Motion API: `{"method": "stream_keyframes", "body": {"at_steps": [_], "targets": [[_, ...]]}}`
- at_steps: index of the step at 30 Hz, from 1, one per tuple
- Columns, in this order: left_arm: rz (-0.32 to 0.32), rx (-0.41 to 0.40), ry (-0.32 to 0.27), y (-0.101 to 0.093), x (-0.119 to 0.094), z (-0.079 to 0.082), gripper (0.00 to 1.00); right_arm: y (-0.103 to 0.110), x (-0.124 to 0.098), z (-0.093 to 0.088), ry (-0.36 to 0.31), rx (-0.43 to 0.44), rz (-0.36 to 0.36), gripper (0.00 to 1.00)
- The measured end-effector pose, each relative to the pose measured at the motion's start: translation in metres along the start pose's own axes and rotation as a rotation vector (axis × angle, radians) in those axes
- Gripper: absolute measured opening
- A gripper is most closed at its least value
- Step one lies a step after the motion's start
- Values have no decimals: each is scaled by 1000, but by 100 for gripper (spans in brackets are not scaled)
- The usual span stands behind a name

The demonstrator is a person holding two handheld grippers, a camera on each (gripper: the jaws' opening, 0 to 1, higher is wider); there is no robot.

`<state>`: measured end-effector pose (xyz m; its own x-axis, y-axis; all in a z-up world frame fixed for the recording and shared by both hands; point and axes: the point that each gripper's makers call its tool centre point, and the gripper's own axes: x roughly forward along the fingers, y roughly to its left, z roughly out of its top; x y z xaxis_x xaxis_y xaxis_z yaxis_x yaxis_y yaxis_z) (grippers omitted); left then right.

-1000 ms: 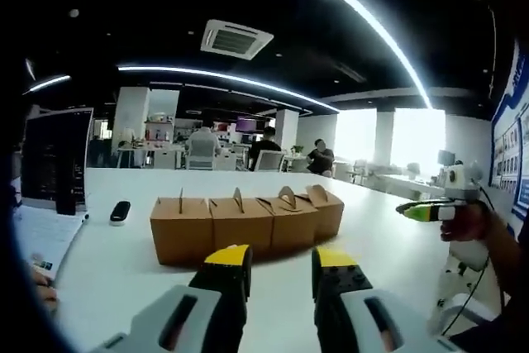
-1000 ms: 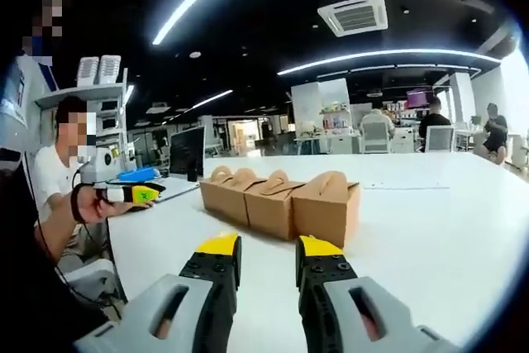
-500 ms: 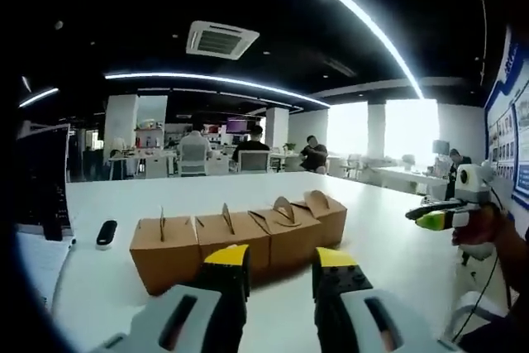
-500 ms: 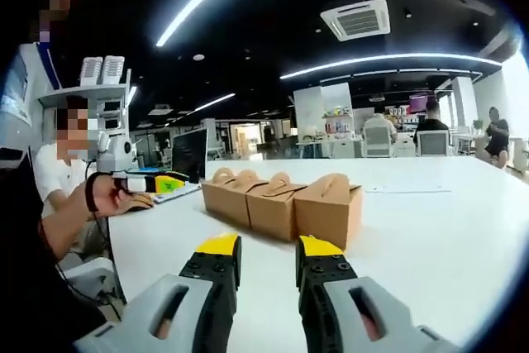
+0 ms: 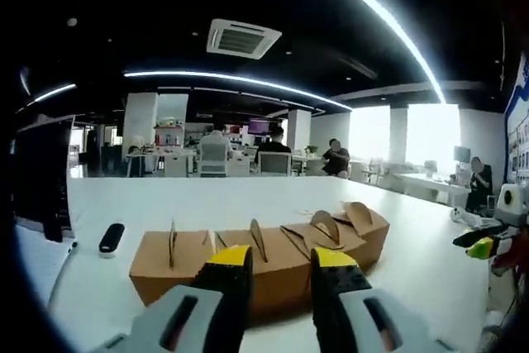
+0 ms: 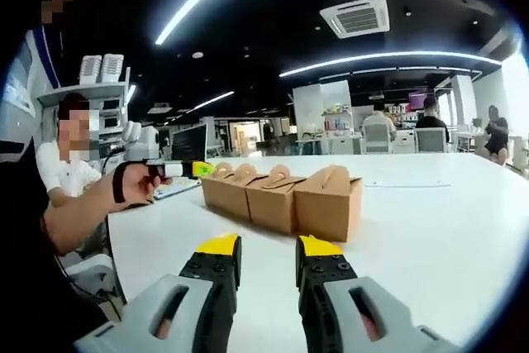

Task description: Pick up one paper box from the group, open the paper box, and remove the item inside

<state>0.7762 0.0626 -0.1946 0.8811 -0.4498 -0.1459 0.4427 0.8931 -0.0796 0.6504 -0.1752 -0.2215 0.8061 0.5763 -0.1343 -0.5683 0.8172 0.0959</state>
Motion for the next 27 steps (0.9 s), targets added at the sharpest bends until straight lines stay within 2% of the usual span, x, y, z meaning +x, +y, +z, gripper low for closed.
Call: {"method": "stream_keyframes", "body": {"at_steps": [3,11,16,21,27], "targets": [[12,8,0,6,17,4,30,1,0,0,0,2,1,27],[56,38,42,15,46,-4,29,0,3,-6,8,8,1,27],[77,23,64,16,57,-9,27,-4,3,-7,12,10,-11,27],[119,7,51,20,61,-8,21,-6,3,-8,9,24,-11,27],[150,-35,65,24,63,-18,19,-9,2,-13,21,31,-16,28]]}}
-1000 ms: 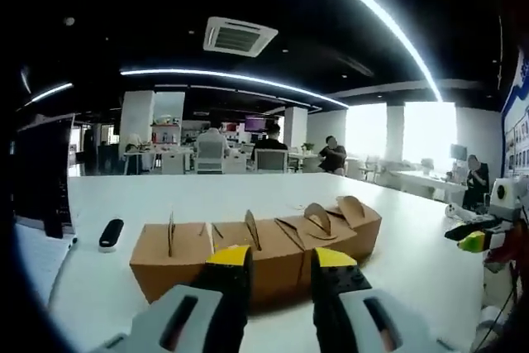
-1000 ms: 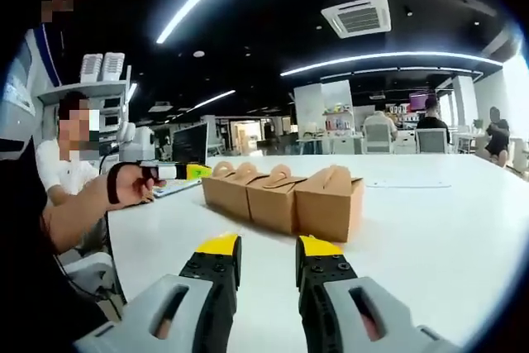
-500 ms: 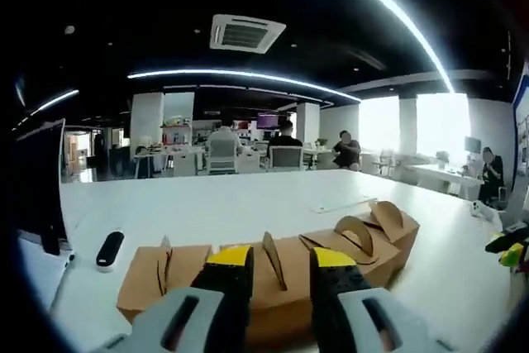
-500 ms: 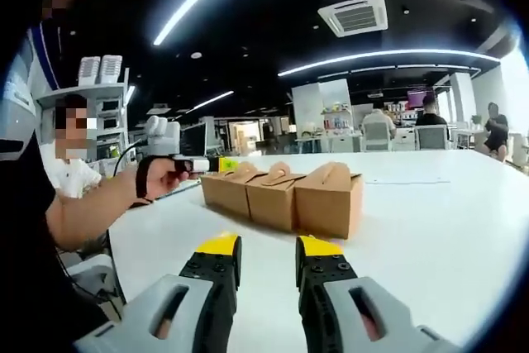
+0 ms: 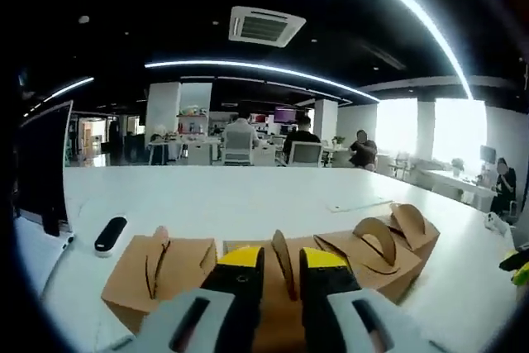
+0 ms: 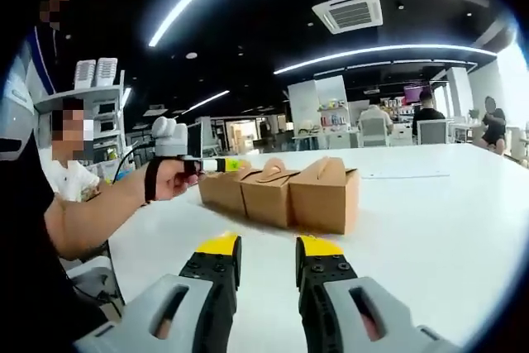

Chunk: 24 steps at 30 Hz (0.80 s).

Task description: Pick up one paper box from the group, open the paper box, and remove the item inside

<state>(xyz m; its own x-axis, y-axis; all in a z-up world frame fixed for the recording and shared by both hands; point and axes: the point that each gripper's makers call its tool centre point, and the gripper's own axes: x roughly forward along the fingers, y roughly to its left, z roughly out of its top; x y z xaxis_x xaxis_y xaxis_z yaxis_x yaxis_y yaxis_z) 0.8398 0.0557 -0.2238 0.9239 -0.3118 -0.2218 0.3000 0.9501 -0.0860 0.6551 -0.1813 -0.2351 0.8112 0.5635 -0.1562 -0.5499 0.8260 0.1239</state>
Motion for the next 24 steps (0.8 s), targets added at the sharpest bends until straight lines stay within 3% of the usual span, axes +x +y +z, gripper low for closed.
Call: {"method": "stream_keyframes", "body": {"at_steps": [5,9,11,24], "targets": [[9,-44,-43,-2,0,3,5,-3,-1,-8,11,22,-4,28],[36,-60,-51,0,2,4,4,-4,-2,-7,12,29,-2,28],[40,-17,-64,0,3,5,4,-5,-2,-5,6,25,-5,28],[103,-169,-137,3,-2,5,4,-9,-4,-9,1,46,-12,28]]}}
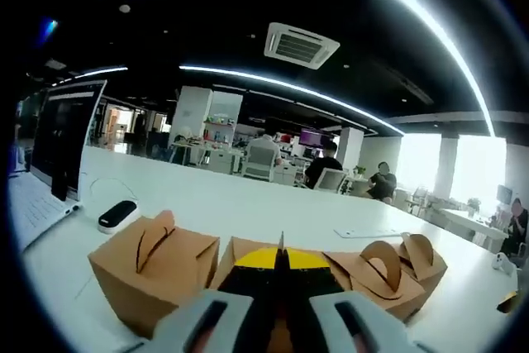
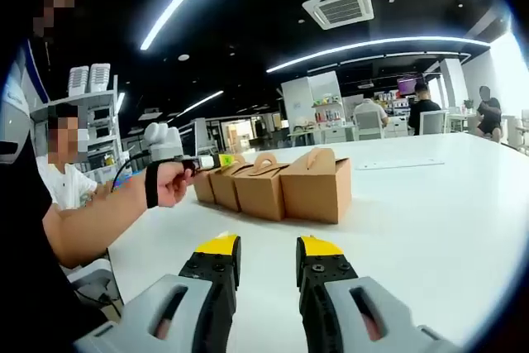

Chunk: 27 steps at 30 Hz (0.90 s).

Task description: Pick up one paper box from the group, open the paper box, and remove the item inside

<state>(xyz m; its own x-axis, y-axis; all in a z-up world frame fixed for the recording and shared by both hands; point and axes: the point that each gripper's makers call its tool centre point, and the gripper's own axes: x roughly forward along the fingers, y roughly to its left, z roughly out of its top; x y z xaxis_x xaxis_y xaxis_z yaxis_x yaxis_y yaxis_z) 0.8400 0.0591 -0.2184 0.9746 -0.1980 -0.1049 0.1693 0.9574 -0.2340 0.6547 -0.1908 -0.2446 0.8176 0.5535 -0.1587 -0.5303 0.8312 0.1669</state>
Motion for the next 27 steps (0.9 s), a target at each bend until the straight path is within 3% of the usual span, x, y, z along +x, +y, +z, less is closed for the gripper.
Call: {"method": "stream_keyframes", "body": {"at_steps": [12,18,20,27], "targets": [[3,-14,-69,-8,-11,27,4,1,-4,6,-11,-9,-5,28],[-22,0,-118,-16,-19,48,4,5,-4,10,-17,-19,3,28],[-62,-21,-138,-23,-22,55,4,6,-3,10,-18,-19,4,28],[-99,14,-161,-30,-36,69,4,7,-4,13,-19,-26,2,27]]}}
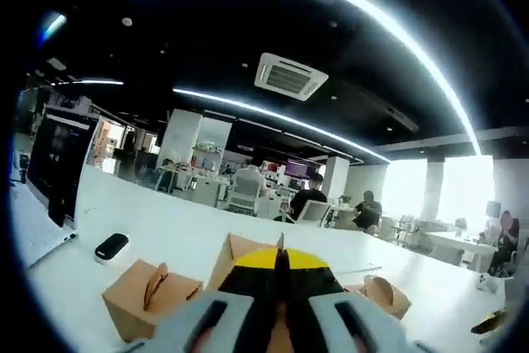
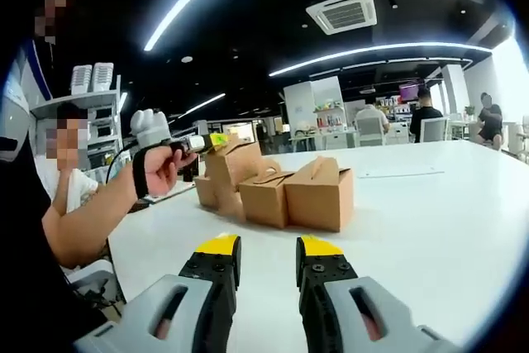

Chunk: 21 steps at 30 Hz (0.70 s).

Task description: Pick up one paper box from the group, open the paper box, and remove the item inside

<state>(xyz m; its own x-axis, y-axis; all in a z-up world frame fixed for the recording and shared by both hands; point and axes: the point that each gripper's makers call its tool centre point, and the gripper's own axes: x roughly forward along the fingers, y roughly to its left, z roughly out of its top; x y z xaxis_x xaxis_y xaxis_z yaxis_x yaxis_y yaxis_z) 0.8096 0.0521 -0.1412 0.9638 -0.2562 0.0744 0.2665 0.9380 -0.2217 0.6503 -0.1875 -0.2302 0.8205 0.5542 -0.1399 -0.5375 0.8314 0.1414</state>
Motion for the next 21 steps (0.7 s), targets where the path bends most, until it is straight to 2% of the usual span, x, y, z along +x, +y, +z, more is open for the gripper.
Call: {"method": "stream_keyframes", "body": {"at_steps": [6,8,9,15,21], "targets": [[-54,25,-17,-8,-17,12,4,2,1,1,3,-3,1,27],[-122,11,8,-18,-20,10,4,4,1,2,4,-6,4,27],[-136,4,15,-19,-21,9,4,4,1,3,4,-8,4,27],[-185,13,22,-21,-34,8,4,4,2,4,7,-18,3,27],[-221,18,54,-19,-46,5,4,8,2,8,6,-24,4,27]]}}
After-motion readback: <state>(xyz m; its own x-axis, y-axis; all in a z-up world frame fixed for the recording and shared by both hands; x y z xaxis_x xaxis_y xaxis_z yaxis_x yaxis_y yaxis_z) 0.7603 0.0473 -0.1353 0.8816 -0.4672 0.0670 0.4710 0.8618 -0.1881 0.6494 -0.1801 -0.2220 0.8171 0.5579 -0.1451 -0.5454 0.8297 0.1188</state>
